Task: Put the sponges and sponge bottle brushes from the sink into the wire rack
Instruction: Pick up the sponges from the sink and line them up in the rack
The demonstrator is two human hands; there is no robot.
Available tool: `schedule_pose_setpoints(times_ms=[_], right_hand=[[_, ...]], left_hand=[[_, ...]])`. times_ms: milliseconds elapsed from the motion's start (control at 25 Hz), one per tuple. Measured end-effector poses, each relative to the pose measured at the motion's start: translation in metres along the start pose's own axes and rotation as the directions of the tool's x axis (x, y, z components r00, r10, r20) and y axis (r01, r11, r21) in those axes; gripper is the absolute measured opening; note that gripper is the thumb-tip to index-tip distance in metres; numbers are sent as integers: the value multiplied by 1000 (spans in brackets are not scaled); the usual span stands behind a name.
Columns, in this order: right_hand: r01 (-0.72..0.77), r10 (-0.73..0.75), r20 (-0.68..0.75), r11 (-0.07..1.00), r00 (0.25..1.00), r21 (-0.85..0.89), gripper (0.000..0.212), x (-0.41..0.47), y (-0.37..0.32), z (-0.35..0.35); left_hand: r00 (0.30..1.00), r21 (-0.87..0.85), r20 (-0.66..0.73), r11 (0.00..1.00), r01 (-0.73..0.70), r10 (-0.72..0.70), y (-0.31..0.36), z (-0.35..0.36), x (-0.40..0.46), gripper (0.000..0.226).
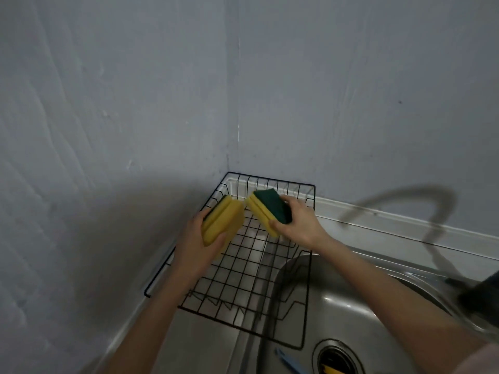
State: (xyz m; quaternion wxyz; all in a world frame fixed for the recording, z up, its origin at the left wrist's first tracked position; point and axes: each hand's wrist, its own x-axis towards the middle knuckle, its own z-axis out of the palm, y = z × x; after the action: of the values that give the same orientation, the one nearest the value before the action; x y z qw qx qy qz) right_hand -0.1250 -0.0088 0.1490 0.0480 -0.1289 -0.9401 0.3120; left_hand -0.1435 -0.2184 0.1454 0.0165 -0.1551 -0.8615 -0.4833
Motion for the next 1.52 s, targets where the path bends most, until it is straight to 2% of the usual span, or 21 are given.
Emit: schedule_pose_setpoints(times_ms=[120, 240, 440, 640, 760, 880, 920, 1000, 1080, 1160, 1240, 1360, 1440, 1520], right_hand=[[43, -33, 66, 989, 997, -142, 70, 34, 6, 14], [97, -71, 118, 969, 991, -229, 70, 60, 11, 26], [172, -135, 175, 961, 975, -218, 69, 87, 11, 48], [184, -150, 182, 966, 972, -182, 63, 99, 11, 67], [185, -155, 155, 962, 976, -202, 60, 101, 14, 72], [268, -227, 168, 919, 959, -289, 61, 96, 14, 69], [287, -251, 159, 917, 955, -276, 61, 92, 13, 67], [234, -228, 65, 965, 972, -116, 53, 80, 6, 58], [63, -64, 4, 984, 998, 167, 43, 65, -3, 44], [-191, 113, 212, 898, 971, 395, 44, 50, -12, 31], [-389, 183, 417, 780, 891, 490, 49, 38, -15, 22], [-389, 120, 454, 729, 883, 563, 44, 31, -8, 22], [-308, 96, 390, 793, 916, 526, 43, 32, -5, 26], [-215, 95, 296, 888, 950, 406, 48, 36, -1, 31]], left_hand=[[999, 61, 29, 998, -20, 18, -16, 4, 18, 61], [996, 28, 83, 999, -16, 13, -28, 11, 26, 60], [988, 1, 154, 1000, 23, -23, -41, 19, 34, 69], [983, 20, 182, 1000, 24, -27, -46, 17, 37, 64], [981, 24, 193, 999, 26, -30, -47, 17, 38, 65], [977, -22, 206, 999, 49, -43, -45, 17, 36, 60], [977, -28, 207, 998, 51, -44, -44, 17, 36, 58], [977, -10, 212, 1000, 22, -20, -40, 17, 38, 56], [971, 19, 237, 999, -47, 41, -33, 20, 40, 56], [957, 56, 270, 991, -123, 104, -28, 24, 45, 56], [943, 105, 293, 975, -196, 158, -26, 27, 50, 55], [951, 230, 261, 946, -228, 166, -27, 30, 57, 53], [957, 304, 249, 926, -222, 148, -30, 32, 61, 55], [950, 343, 288, 913, -219, 120, -36, 37, 66, 55]])
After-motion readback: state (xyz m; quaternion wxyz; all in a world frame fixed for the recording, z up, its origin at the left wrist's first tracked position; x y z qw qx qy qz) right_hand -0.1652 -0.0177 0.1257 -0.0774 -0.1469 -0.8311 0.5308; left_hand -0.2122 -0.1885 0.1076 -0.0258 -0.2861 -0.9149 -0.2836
